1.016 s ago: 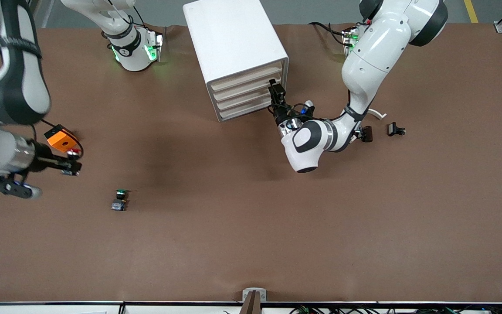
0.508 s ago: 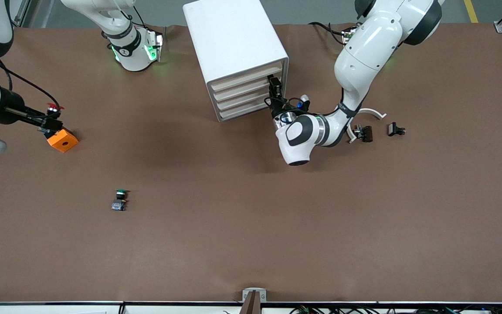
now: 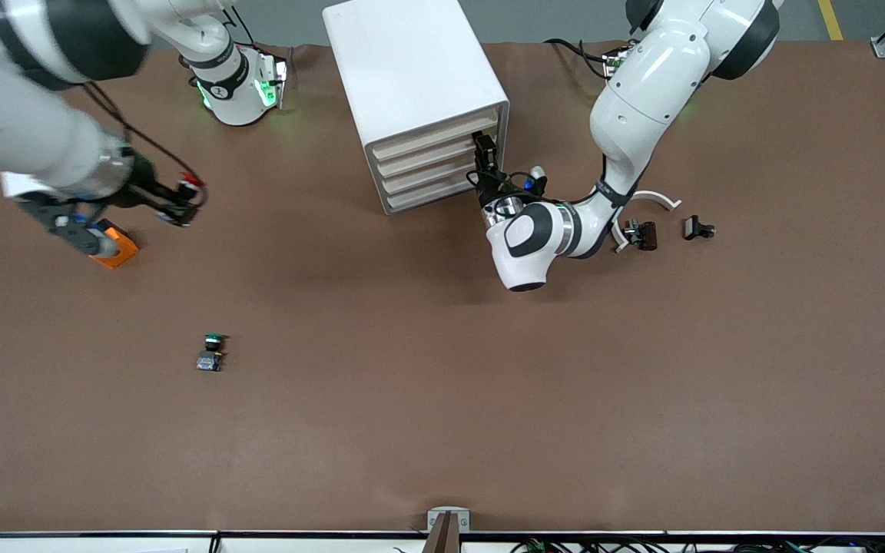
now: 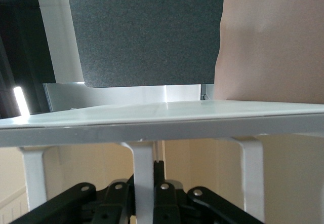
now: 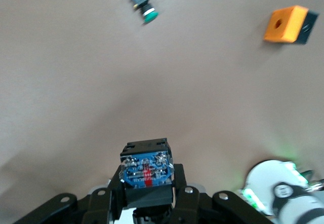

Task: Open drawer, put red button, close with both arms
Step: 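Carry the button with the right gripper while the left gripper pulls the drawer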

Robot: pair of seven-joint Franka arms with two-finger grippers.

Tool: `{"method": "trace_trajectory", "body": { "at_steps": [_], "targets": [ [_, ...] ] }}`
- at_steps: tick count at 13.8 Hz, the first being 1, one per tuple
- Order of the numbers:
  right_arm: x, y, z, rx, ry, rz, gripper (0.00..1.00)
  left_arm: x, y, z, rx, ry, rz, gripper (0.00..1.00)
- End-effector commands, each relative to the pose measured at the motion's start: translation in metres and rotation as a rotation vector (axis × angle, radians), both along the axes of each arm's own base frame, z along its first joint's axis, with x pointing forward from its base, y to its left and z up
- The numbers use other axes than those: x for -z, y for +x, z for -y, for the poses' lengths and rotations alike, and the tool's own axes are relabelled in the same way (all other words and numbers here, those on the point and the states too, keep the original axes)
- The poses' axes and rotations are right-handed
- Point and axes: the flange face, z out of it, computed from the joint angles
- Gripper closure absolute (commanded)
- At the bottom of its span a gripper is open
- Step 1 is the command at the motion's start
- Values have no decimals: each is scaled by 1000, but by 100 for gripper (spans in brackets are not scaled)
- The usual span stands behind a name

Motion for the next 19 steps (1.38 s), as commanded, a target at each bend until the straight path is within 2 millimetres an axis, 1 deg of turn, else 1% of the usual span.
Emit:
{"method": "trace_trajectory", "body": {
  "at_steps": [1, 4, 6, 8, 10, 11, 12, 13, 14, 15, 16, 18, 19],
  "targets": [
    [12, -19, -54, 42, -6, 41, 100, -2, 0, -3, -11, -2, -2, 100],
    [10, -38, -100, 5, -5, 57, 100, -3, 5, -6, -20, -4, 5, 100],
    [5, -47, -125, 35, 4, 94, 100, -3, 13, -12, -35, 0, 9, 100],
    [-2, -63, -155, 47, 9, 111, 100, -6, 30, -19, -65, -8, 25, 100],
    [2, -75, -184, 77, 14, 133, 100, -8, 42, -26, -87, -12, 39, 99],
    [4, -80, -194, 96, 13, 135, 100, -9, 49, -30, -99, -13, 46, 99],
    [3, -82, -198, 107, 21, 143, 100, -11, 58, -36, -122, -19, 52, 98],
    [0, -87, -207, 101, 28, 153, 100, -13, 65, -39, -140, -34, 64, 95],
    [-2, -89, -209, 104, 27, 153, 100, -14, 73, -43, -154, -38, 74, 94],
    [2, -92, -216, 114, 17, 154, 100, -14, 75, -44, -158, -39, 76, 94],
    [12, -94, -226, 124, 1, 150, 100, -16, 82, -49, -171, -42, 85, 94],
    [17, -95, -238, 140, 4, 154, 100, -17, 97, -59, -202, -46, 102, 93],
    [16, -100, -244, 152, 4, 155, 100, -17, 104, -65, -220, -45, 110, 93]
  ]
}}
